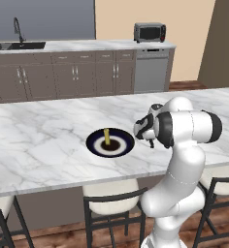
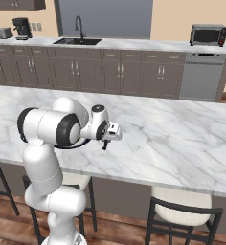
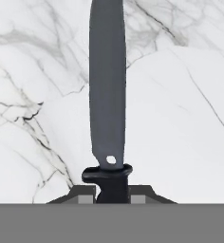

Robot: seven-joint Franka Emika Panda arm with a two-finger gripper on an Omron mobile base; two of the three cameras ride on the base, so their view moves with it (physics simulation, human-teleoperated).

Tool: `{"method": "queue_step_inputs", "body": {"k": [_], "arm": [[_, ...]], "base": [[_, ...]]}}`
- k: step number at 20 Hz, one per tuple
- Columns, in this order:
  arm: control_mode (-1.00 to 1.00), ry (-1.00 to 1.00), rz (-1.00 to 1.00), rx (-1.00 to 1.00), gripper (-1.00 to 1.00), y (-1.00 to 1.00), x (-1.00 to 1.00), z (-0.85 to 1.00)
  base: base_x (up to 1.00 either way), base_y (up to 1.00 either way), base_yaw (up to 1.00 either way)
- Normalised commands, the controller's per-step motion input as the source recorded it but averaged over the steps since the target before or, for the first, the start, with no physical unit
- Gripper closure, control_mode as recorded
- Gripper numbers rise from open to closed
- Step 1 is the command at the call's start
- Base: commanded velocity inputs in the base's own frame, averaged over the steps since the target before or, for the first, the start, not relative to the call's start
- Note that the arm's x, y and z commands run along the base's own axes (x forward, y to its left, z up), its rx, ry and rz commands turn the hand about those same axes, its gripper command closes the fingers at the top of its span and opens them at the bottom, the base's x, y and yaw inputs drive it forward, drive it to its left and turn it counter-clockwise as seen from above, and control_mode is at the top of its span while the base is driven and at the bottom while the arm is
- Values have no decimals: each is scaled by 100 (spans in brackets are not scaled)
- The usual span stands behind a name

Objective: Retrieve the butter from the fridge and place it on a plate on the dining table. Then retrieve the butter knife by the fridge and place it near the plate.

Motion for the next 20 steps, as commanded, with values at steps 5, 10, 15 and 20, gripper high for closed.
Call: {"method": "queue_step_inputs", "body": {"k": [5,10,15,20], "arm": [[-100,0,0,0,-100,0,2,0],[-100,0,0,0,-100,0,2,0],[-100,0,0,0,-100,0,0,0],[-100,0,0,0,-100,-2,0,0]], "base": [[0,0,0],[0,0,0],[0,0,0],[0,0,0]]}}
